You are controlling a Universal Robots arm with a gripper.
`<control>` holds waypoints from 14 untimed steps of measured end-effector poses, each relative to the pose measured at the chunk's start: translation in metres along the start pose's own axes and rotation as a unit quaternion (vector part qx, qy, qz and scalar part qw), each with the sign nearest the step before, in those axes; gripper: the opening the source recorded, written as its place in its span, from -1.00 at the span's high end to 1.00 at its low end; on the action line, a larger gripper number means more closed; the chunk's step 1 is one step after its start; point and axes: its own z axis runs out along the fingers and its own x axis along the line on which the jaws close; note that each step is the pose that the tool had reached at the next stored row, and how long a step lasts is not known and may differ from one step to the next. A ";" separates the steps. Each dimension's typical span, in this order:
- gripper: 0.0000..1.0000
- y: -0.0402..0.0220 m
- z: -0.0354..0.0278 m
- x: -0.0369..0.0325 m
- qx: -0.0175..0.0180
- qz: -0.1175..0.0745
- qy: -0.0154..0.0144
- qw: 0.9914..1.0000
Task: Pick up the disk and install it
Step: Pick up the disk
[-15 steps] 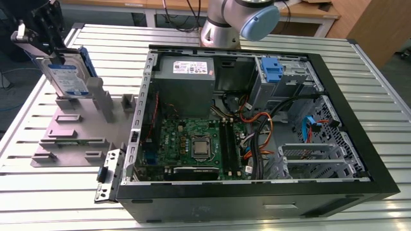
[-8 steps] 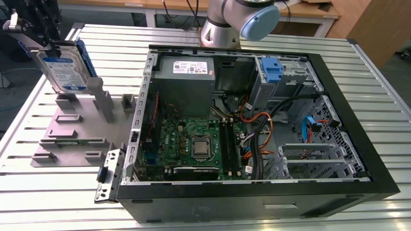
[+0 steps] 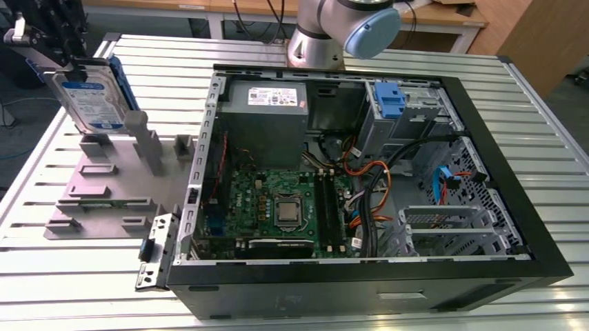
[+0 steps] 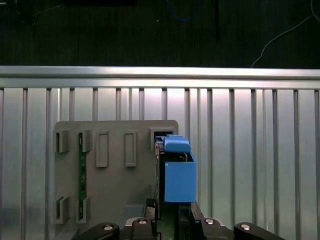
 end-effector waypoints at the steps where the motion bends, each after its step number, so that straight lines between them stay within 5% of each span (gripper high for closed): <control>1: 0.30 0.0000 -0.0006 -0.0001 0.000 0.000 0.000 1.000; 14: 0.30 0.0001 -0.0039 -0.0003 0.000 0.000 0.000 1.000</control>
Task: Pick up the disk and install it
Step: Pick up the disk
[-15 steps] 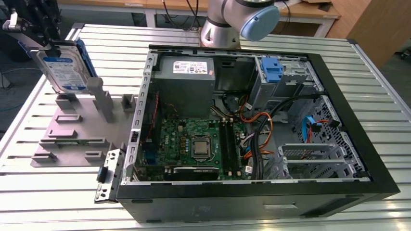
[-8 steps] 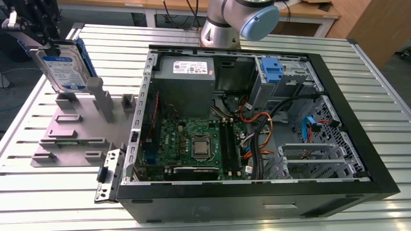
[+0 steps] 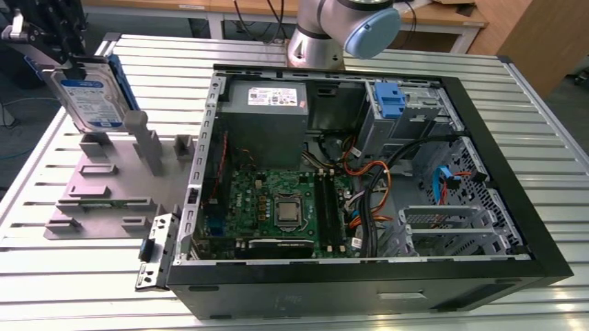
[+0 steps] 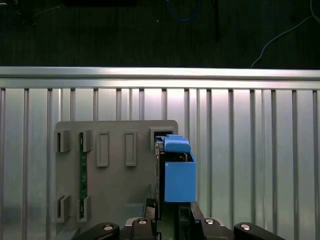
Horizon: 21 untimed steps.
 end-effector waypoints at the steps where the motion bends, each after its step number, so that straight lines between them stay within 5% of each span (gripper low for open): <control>1: 0.30 0.0000 -0.0005 0.0000 0.000 0.000 0.000 1.000; 7: 0.30 0.0000 -0.0050 -0.0003 0.000 0.000 0.000 1.000; 21: 0.30 0.0003 -0.0316 -0.0022 0.000 0.000 0.000 1.000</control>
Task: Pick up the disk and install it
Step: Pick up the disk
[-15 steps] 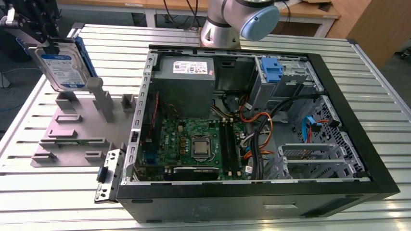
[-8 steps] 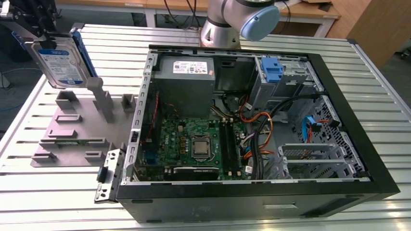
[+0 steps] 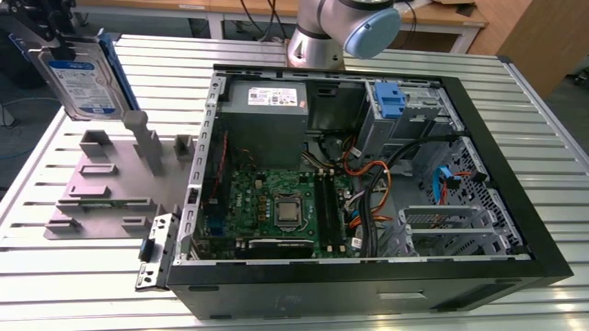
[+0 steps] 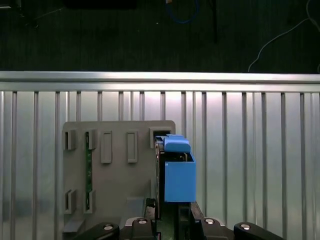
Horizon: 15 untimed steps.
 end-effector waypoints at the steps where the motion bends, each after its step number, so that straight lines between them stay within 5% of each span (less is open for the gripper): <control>1: 0.30 0.0000 -0.0023 -0.0002 0.000 0.000 0.000 1.000; 15: 0.30 0.0004 -0.0401 -0.0031 0.000 0.000 0.000 1.000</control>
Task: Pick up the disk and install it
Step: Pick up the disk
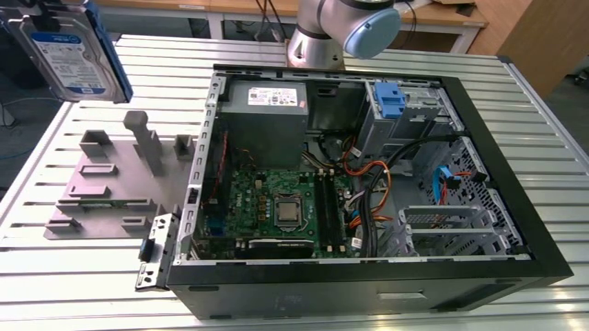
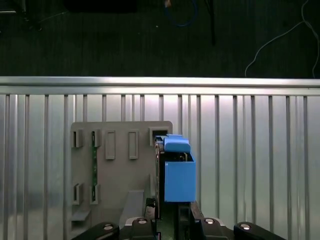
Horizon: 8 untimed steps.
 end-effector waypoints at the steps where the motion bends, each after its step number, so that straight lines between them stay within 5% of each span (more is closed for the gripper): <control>1: 0.30 0.0000 -0.0026 -0.0002 0.000 0.000 0.000 1.000; 8: 0.30 0.0003 -0.0209 -0.0021 0.000 0.000 0.000 1.000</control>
